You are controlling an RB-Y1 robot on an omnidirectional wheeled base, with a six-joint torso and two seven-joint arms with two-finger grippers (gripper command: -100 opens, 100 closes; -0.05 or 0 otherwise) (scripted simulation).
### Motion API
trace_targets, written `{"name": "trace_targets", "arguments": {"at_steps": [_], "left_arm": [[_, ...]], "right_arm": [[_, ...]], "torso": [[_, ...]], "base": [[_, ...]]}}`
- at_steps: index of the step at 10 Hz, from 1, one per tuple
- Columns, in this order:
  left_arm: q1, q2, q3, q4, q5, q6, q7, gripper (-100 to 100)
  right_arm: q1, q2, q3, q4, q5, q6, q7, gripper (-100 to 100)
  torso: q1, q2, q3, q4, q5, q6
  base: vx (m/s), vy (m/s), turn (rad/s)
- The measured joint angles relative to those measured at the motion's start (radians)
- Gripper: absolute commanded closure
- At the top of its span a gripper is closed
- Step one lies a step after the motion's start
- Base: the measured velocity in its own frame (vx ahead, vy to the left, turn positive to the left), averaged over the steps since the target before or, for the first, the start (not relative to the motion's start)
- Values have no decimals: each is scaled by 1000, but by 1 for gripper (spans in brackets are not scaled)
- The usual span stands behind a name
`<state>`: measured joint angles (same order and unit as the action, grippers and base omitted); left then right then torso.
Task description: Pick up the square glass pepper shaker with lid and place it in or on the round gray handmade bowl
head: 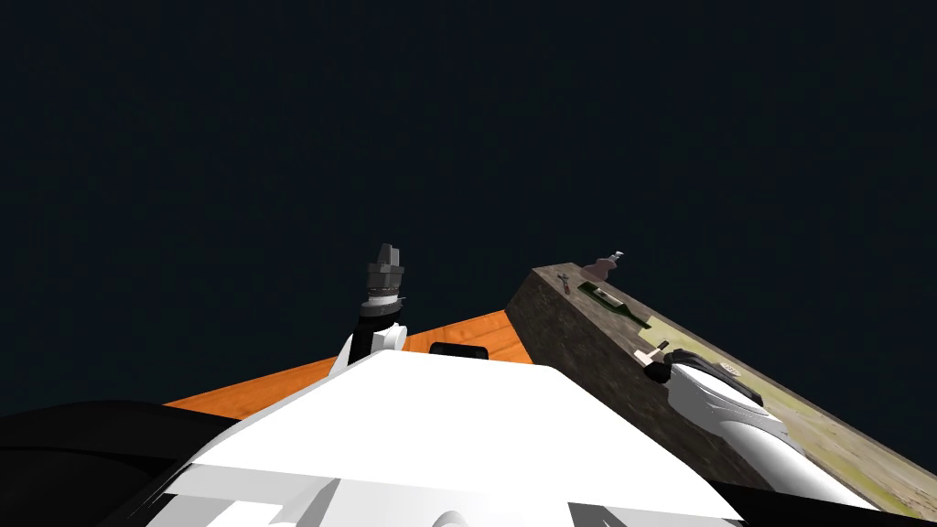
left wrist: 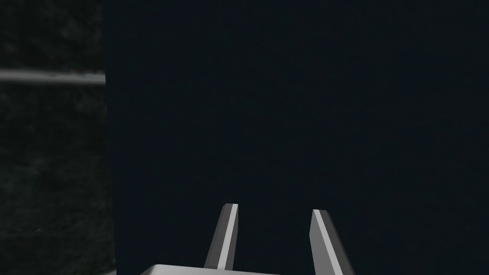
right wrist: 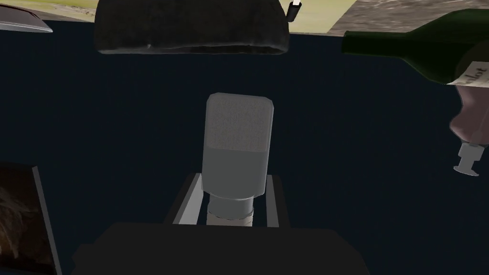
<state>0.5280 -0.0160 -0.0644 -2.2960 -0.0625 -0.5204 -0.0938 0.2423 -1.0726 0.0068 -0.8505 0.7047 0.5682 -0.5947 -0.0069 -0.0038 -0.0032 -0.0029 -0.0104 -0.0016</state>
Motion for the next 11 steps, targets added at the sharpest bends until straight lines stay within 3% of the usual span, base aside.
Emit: {"name": "trace_targets", "arguments": {"at_steps": [5, 8, 9, 11], "left_arm": [[0, 0, 0, 0, 0, 0, 0, 0], [0, 0, 0, 0, 0, 0, 0, 0], [0, 0, 0, 0, 0, 0, 0, 0], [0, 0, 0, 0, 0, 0, 0, 0]], "right_arm": [[89, -88, 12, 22, -26, -90, 13, 100], [122, -134, 32, 61, -27, -146, 19, 100], [122, -136, 33, 64, -26, -150, 20, -100], [122, -136, 33, 63, -26, -149, 20, -100]], "torso": [[-1, -2, -2, -1, 0, -1], [-1, -5, -3, -2, 1, -3], [1, -5, -4, -2, 0, -3], [3, -6, -4, -2, 0, -3]], "base": [[-23, -58, 36], [-3, -57, 47], [-1, -7, 0], [0, 0, 0]]}}
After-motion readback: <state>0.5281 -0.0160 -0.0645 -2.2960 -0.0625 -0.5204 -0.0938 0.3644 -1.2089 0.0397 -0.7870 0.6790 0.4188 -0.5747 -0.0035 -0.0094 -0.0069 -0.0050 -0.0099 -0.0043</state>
